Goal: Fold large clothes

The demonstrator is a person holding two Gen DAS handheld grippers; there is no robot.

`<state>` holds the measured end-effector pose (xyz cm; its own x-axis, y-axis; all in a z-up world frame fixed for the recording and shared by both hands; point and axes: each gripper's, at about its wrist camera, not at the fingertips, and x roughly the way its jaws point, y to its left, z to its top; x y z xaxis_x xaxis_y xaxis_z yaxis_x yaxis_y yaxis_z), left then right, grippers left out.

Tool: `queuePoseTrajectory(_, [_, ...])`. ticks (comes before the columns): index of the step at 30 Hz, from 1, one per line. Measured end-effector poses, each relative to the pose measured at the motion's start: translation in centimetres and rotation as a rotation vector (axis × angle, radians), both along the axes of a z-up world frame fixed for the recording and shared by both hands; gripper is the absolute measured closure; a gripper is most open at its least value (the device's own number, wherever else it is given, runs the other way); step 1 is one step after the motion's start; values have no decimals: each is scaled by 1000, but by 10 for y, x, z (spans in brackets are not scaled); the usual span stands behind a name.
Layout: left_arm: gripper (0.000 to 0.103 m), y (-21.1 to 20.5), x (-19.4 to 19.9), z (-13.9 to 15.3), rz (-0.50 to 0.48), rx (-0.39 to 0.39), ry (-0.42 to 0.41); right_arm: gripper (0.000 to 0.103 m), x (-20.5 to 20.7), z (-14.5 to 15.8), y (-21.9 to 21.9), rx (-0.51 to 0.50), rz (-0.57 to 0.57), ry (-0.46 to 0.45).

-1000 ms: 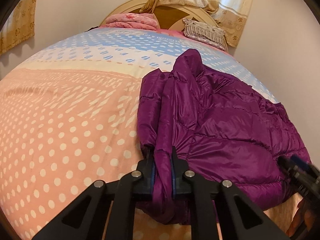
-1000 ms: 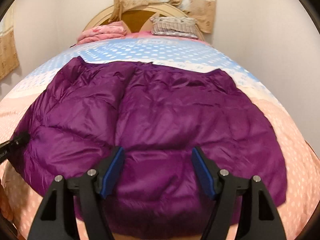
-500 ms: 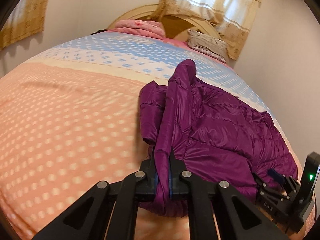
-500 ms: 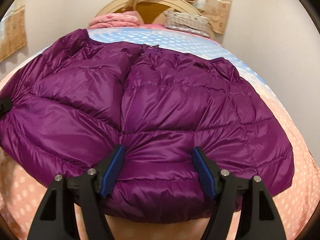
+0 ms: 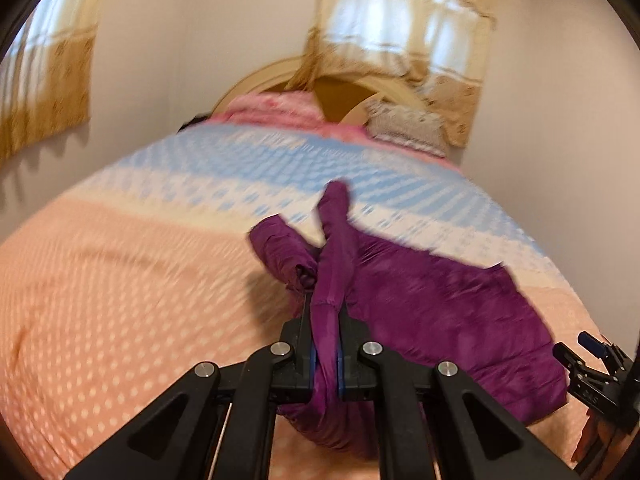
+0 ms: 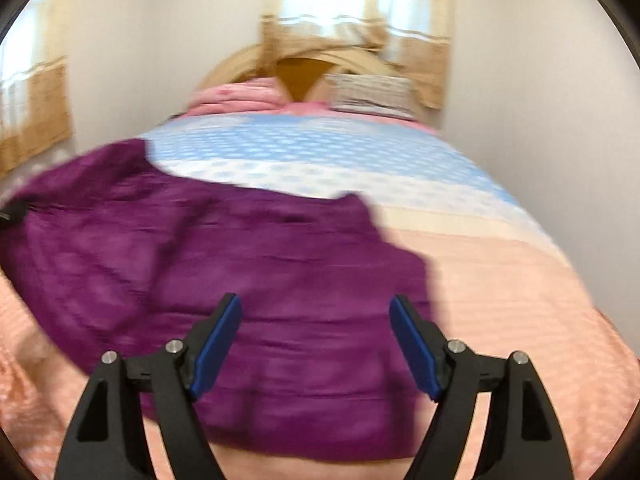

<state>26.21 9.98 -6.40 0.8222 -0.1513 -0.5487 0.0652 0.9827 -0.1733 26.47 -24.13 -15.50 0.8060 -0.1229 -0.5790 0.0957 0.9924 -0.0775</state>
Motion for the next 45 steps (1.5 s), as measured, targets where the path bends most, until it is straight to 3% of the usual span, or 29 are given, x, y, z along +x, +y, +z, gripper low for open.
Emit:
queuePoseTrajectory(5, [98,-78,5,34,-143,46,-84,24,-15,-9,-87,24,-192,36])
queuePoseTrajectory(10, [98,-162,14,35,-277,118,-109,24,-30,-21,-140,38,-314,94])
queuePoseTrajectory(15, [98,-249,3,7,-451,221,-90,24,-56,-24,-170,72,-399,97])
queuePoseTrajectory(19, [98,-306,-12,-37,-585,338,-49,24,-67,-28,-179,110,-419,98])
queuePoseTrajectory(24, [97,-329,-28,-76,-644,453,-36,24,-66,-39,-179,132,-401,110])
queuePoseTrajectory(30, [83,-338,-45,-67,-648,574,-113,24,-61,-48,-178,140,-391,125])
queuePoseTrajectory(31, [76,-339,-53,-58,-654,581,-148,24,-60,-47,-176,134,-389,126])
queuePoseTrajectory(34, [25,-332,-72,-36,-663,555,-200,24,-59,-43,-174,132,-390,121])
queuePoseTrajectory(36, [21,-321,-76,-24,-646,530,-229,24,-59,-35,-173,130,-390,108])
queuePoseTrajectory(39, [21,-294,-61,-11,-555,507,-203,28,-52,-14,-162,112,-364,91])
queuePoseTrajectory(42, [20,-250,-21,-4,-388,450,-140,33,-31,16,-142,100,-303,68])
queuePoseTrajectory(45, [20,-195,41,-8,-155,400,-16,48,-3,45,-113,80,-231,45])
